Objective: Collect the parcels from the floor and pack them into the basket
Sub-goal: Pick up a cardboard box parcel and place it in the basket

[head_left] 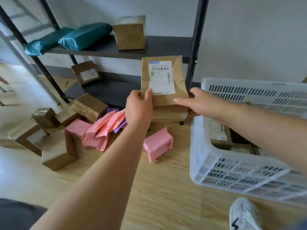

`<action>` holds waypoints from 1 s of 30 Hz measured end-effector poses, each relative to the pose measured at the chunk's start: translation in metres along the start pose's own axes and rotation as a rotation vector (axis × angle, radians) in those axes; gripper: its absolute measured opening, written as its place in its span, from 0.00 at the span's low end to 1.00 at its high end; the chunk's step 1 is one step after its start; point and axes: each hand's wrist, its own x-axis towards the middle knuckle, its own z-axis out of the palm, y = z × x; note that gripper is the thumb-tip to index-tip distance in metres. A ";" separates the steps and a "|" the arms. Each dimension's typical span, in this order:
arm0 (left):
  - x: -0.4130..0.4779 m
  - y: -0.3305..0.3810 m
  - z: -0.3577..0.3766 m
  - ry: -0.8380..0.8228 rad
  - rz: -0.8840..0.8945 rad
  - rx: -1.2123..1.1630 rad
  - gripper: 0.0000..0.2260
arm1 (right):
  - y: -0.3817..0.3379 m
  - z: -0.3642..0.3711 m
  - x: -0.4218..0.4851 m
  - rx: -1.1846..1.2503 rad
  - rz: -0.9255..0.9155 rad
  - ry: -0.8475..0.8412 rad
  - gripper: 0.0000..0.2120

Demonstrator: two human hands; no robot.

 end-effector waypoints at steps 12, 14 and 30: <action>-0.037 0.085 0.126 -0.468 0.151 -0.004 0.14 | 0.084 -0.142 -0.027 0.045 0.216 0.117 0.10; -0.043 0.090 0.149 -0.545 0.138 0.042 0.15 | 0.106 -0.154 -0.029 0.054 0.269 0.121 0.12; -0.099 0.069 0.281 -0.999 -0.191 0.189 0.13 | 0.243 -0.196 -0.067 0.127 0.578 0.038 0.15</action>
